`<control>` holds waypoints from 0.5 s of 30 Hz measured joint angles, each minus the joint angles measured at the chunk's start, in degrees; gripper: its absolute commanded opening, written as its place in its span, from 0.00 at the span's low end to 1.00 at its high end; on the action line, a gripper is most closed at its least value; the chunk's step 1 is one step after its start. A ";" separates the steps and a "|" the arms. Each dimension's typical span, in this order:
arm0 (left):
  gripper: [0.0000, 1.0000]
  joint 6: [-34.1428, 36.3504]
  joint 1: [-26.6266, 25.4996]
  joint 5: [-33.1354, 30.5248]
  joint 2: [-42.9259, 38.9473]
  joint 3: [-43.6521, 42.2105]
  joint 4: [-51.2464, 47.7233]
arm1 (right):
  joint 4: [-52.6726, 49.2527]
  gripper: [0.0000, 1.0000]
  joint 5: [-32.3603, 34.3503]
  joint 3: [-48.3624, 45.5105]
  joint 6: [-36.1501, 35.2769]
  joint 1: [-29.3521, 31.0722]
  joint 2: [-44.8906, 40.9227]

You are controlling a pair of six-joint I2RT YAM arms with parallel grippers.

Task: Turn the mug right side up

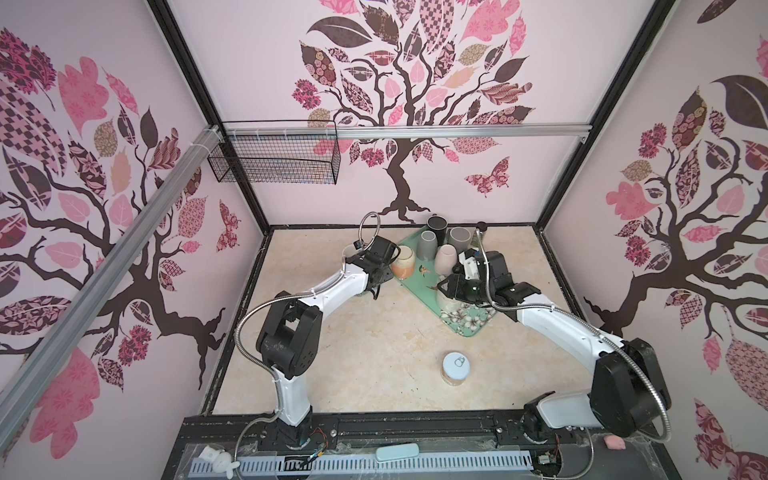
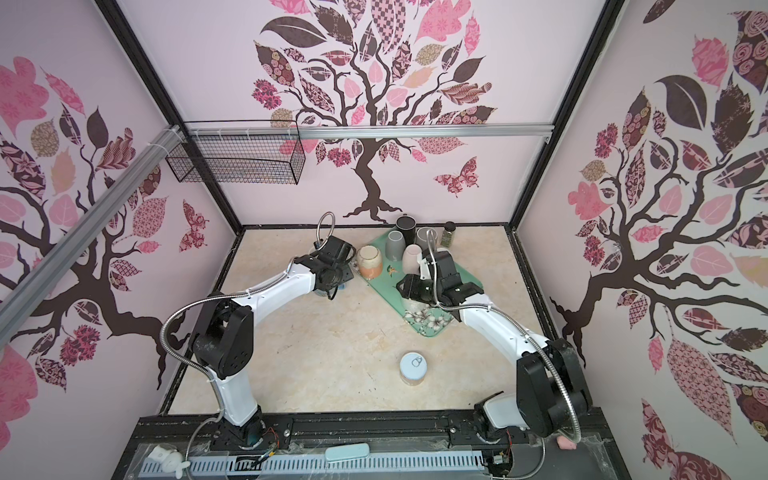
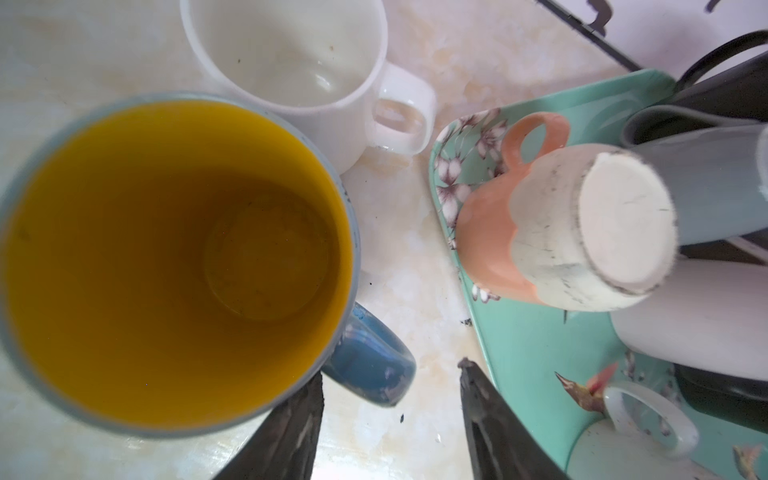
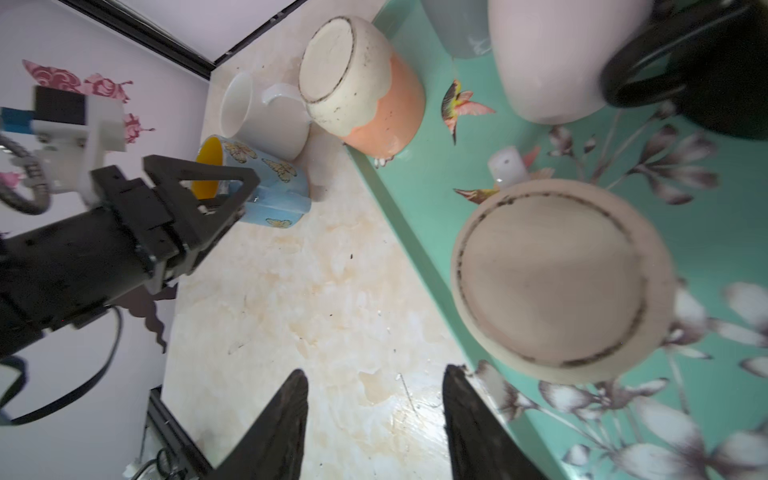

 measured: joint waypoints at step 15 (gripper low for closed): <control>0.54 12.57 0.00 11.02 -16.09 -3.72 4.44 | -14.32 0.68 13.05 7.76 -8.15 0.24 1.60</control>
